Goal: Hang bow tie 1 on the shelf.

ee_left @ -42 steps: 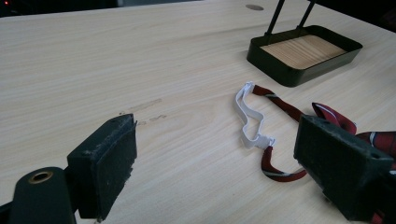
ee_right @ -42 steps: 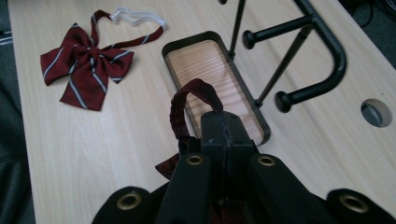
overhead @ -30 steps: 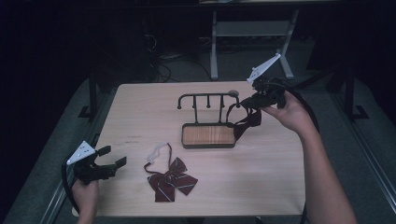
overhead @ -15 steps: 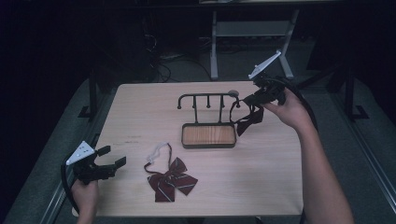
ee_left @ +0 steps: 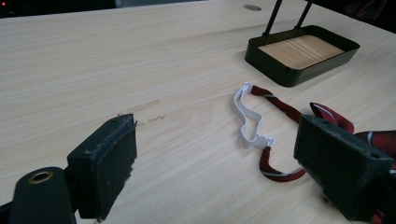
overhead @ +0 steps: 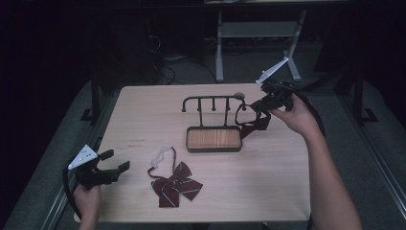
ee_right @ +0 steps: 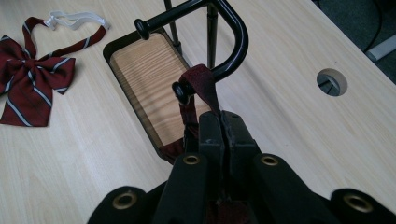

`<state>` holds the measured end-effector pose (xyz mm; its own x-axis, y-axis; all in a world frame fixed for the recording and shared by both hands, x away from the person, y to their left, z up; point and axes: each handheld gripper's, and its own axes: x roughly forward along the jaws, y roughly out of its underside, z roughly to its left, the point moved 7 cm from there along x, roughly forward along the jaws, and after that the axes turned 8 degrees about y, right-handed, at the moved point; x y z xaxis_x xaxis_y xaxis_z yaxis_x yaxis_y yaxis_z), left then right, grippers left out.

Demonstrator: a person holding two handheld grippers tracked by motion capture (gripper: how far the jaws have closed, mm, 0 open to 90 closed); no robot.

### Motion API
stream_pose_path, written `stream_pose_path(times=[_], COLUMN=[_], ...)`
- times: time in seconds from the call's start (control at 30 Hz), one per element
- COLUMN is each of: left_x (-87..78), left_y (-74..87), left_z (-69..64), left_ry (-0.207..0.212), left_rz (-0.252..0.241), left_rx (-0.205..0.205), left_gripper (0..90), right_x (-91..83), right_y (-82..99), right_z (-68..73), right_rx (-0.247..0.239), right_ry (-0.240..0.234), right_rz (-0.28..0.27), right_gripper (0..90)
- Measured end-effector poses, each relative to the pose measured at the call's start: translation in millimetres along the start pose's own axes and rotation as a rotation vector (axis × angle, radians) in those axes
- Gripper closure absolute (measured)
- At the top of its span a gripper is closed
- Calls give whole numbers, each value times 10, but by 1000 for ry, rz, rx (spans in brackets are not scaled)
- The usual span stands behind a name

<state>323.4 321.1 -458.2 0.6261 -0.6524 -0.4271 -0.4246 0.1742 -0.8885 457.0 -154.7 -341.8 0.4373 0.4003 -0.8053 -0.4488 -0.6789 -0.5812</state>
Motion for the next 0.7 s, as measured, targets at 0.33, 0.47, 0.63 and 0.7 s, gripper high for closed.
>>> stream_pose_path(times=[0.33, 0.47, 0.63, 0.7], left_x=[1, -1, 1, 2], left_y=[1, -1, -6, -10], left_z=[-4, -5, -12, -20], left_ry=[8, 9, 14, 16], left_rz=[-2, -3, 0, -2], left_rx=[2, 4, 9, 8], left_gripper=[128, 128, 128, 128], right_x=[71, 84, 53, 31], right_y=[68, 88, 99, 108], right_z=[36, 41, 41, 45], right_rx=[4, 5, 1, 4], right_ry=[-9, -10, -7, -6], right_rz=[6, 5, -4, -7], right_gripper=[840, 835, 823, 812])
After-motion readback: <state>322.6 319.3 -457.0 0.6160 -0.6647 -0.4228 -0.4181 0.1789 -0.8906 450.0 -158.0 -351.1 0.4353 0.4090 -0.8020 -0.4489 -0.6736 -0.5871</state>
